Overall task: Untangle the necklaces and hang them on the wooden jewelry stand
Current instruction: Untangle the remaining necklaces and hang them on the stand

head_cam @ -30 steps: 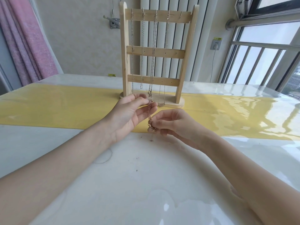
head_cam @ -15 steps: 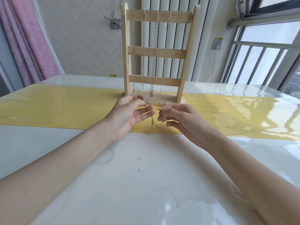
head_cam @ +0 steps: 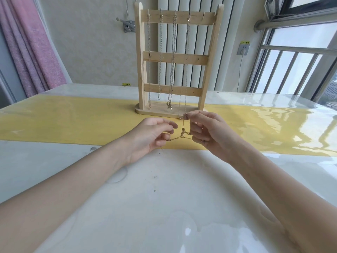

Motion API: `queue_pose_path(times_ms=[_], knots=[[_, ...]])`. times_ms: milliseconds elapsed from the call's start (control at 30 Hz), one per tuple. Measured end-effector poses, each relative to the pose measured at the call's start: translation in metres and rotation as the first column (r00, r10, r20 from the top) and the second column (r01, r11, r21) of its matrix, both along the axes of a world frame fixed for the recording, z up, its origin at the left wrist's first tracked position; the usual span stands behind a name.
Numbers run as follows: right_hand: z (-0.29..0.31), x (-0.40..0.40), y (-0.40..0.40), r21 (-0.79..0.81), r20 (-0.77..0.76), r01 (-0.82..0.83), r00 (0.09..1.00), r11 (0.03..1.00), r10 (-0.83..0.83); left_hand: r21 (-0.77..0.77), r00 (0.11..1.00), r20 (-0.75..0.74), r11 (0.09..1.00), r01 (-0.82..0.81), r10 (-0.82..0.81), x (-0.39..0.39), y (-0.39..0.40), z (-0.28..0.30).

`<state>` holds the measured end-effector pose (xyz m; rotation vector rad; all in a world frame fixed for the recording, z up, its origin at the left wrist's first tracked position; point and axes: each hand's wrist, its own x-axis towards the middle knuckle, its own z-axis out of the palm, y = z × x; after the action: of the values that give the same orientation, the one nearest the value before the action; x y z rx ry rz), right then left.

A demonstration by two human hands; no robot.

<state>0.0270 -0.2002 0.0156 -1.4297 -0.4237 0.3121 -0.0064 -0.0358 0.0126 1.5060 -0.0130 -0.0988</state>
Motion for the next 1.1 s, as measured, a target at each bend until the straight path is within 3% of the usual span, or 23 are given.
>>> queue_pose_path(times_ms=[200,767,1100], knots=[[-0.0007,0.0006,-0.0012,-0.016,0.017,-0.01,1.0,1.0,0.01,0.141,0.994,0.038,0.985,0.1,-0.106,-0.0061,-0.0035,-0.001],[-0.0028,0.0021,-0.0025,0.028,-0.039,-0.001,0.999,1.0,0.002,0.233,0.998,0.055,0.972,-0.001,-0.012,-0.0087,-0.0014,0.0015],[-0.0013,0.0003,-0.001,0.003,-0.054,-0.012,0.998,1.0,0.012,0.153,0.999,0.046,0.988,-0.024,0.017,-0.0057,-0.0044,-0.0034]])
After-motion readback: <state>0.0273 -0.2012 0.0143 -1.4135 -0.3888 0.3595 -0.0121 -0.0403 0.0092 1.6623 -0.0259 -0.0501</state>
